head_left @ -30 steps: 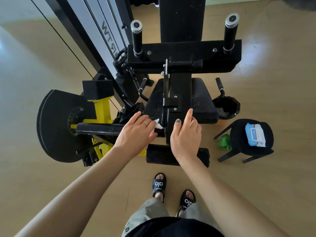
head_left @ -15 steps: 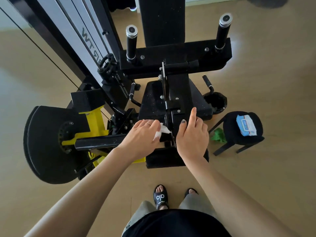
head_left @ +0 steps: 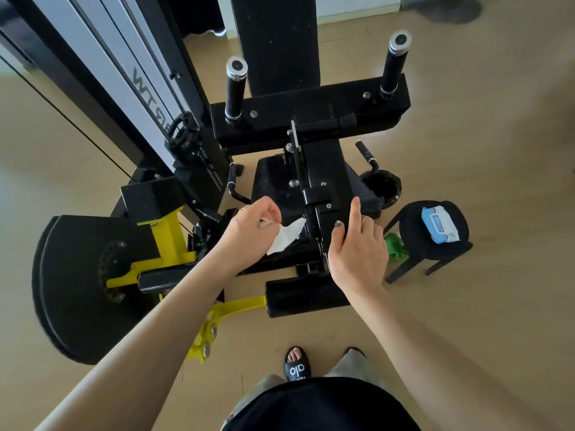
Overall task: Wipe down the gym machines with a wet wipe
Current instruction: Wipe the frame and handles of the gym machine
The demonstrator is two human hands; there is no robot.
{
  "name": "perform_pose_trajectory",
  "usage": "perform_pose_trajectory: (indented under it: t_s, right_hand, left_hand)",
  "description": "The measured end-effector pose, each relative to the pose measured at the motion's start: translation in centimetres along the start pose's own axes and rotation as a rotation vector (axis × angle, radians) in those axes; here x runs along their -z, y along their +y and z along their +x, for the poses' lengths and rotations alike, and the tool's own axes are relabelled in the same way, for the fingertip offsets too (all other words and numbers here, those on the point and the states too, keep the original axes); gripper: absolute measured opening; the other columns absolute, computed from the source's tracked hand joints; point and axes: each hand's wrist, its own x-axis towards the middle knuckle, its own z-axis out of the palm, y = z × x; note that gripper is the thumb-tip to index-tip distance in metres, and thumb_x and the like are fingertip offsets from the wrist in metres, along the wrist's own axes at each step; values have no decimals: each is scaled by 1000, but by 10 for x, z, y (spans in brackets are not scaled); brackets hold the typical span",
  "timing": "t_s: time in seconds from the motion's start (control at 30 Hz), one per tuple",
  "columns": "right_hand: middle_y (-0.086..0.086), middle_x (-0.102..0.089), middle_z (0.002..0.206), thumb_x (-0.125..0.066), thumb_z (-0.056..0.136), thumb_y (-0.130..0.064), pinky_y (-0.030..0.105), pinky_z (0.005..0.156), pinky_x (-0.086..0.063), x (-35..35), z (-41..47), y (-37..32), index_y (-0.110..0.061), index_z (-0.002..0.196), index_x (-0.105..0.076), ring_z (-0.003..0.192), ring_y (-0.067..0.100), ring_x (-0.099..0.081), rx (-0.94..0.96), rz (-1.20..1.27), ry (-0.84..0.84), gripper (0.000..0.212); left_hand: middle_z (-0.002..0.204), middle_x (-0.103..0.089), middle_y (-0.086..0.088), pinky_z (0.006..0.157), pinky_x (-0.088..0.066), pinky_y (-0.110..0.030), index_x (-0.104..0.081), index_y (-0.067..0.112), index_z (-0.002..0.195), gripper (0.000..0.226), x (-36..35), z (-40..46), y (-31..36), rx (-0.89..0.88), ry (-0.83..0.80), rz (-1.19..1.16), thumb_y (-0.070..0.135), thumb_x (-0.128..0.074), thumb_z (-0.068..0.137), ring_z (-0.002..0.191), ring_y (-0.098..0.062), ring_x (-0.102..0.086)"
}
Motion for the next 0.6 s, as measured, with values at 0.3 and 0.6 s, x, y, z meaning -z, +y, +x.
perform_pose_trajectory:
  t_s: [0.3,0.6]
  right_hand:
    - [7,-63,112,-24,106,-43,39,83,-50,0,0,0,-16,159,-25,98,25,-57,-3,-3,-5,60]
    - [8,-63,117,-21,105,-46,38,85,-51,0,1,0,-18,160,-22,102,24,-57,1,-13,-13,62]
  left_hand:
    - [83,-65,5,63,-39,-20,-63,18,78,14,0,-3,-8,17,150,55,25,-69,89,80,-11,-58]
    - [112,-33,4,45,-40,-31,-39,22,106,49,-10,-9,-11,-342,151,500,-14,-55,78,64,-23,-49]
